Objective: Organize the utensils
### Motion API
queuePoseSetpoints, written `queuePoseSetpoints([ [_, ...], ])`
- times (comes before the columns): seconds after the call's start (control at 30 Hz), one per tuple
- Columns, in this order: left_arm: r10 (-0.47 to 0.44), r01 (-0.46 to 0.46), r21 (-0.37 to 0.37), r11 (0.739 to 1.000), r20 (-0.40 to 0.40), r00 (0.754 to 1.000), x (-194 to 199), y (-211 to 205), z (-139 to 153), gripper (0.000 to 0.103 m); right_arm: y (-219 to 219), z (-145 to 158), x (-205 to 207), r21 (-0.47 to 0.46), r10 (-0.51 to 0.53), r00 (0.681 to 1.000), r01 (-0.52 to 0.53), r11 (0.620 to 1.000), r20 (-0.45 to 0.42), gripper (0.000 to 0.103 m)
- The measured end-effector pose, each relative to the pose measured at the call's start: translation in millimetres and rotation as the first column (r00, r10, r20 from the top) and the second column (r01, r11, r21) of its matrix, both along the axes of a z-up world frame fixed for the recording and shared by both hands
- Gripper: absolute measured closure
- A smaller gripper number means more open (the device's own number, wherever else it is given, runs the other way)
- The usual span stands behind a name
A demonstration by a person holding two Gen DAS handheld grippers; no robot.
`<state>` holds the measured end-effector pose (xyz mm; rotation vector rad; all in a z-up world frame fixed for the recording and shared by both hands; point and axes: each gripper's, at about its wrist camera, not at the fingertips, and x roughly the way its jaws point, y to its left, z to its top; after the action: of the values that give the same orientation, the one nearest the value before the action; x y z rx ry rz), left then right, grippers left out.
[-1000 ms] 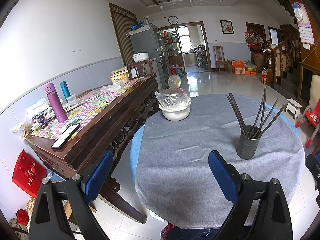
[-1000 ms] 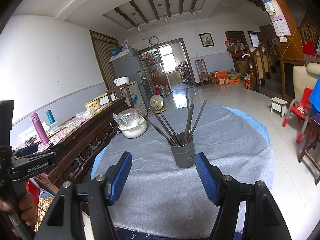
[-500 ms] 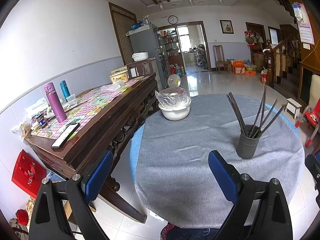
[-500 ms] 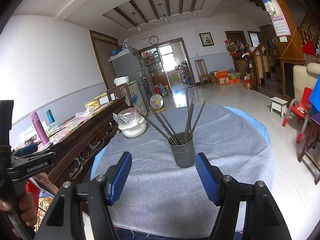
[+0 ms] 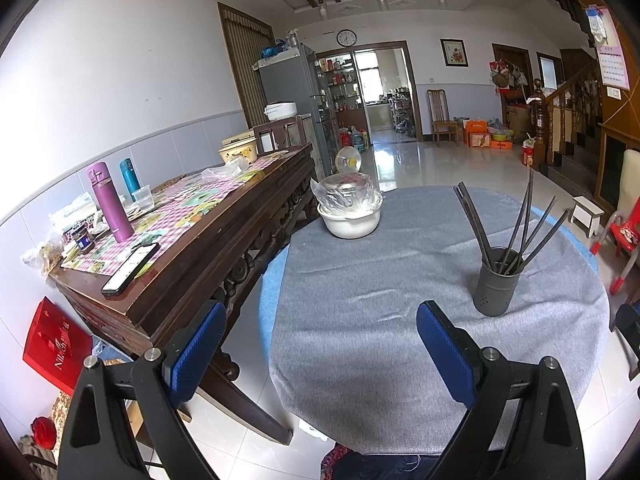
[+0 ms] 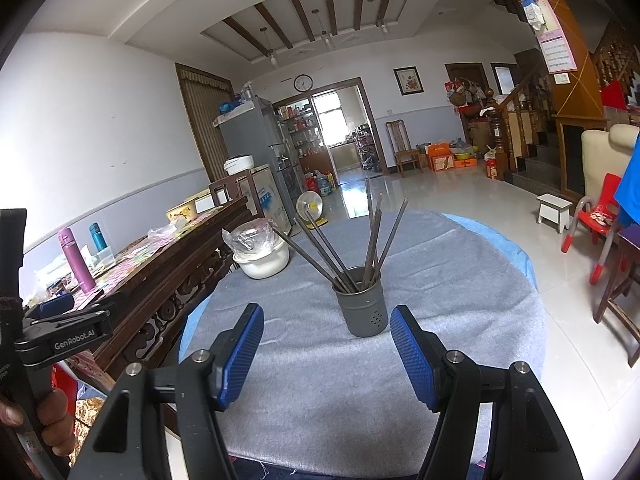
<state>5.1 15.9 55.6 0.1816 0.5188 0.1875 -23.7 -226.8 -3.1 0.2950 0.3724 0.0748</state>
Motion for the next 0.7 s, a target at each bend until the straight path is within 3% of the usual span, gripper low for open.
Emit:
queuePoseSetpoints([
  [0.7, 0.004, -0.005, -0.042, 0.999, -0.030, 1.000, 18, 3, -10, 0.007, -4, 4, 13, -0.051, -0.033, 0.999, 0.032, 0.998, -0.025, 0.033],
])
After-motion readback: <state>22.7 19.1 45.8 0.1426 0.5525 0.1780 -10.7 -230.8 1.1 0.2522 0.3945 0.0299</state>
